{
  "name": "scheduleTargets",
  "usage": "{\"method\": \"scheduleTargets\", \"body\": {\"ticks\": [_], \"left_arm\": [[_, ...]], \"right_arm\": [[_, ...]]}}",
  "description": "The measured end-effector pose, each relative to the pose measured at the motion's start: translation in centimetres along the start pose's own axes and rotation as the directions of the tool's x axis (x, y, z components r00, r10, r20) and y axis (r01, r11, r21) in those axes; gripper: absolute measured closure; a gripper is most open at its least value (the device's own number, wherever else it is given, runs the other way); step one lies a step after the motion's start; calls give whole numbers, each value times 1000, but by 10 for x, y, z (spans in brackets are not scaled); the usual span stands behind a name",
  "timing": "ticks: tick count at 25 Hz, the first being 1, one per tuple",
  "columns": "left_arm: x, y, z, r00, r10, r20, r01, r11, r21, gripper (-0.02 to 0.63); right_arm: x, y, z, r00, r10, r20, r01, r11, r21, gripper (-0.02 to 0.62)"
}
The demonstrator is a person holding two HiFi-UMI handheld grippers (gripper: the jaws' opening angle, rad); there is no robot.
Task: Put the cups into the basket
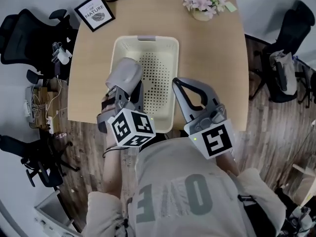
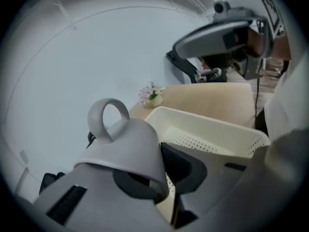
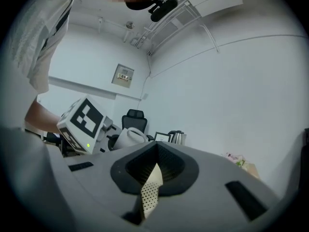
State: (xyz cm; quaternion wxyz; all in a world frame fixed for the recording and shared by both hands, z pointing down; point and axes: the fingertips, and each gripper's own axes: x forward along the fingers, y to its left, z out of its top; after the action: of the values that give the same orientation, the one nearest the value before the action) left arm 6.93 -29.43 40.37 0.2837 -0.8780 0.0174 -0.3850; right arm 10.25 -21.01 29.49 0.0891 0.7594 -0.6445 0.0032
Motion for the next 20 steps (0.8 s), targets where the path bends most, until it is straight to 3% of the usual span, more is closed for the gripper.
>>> {"method": "scheduleTargets", "body": {"ticks": [3,9,14,20], "left_arm": [[28,-21,-15,987,-117,-114,131,985,116,560],[72,-57,-47,916,-289,-279,358,903,239,558],[90,-76,-77,840,-333,-428,480,823,302,558],[101,-89,-94,793,-334,-510,551,751,363,557]], "right_arm": [[-5,-9,-6,999,-34,-15,34,999,12,604],[-13,-30,-17,996,-87,-25,88,995,45,604],[-17,-48,-25,990,-133,-42,136,989,55,604],[-17,-58,-31,986,-155,-56,157,987,40,604]]}}
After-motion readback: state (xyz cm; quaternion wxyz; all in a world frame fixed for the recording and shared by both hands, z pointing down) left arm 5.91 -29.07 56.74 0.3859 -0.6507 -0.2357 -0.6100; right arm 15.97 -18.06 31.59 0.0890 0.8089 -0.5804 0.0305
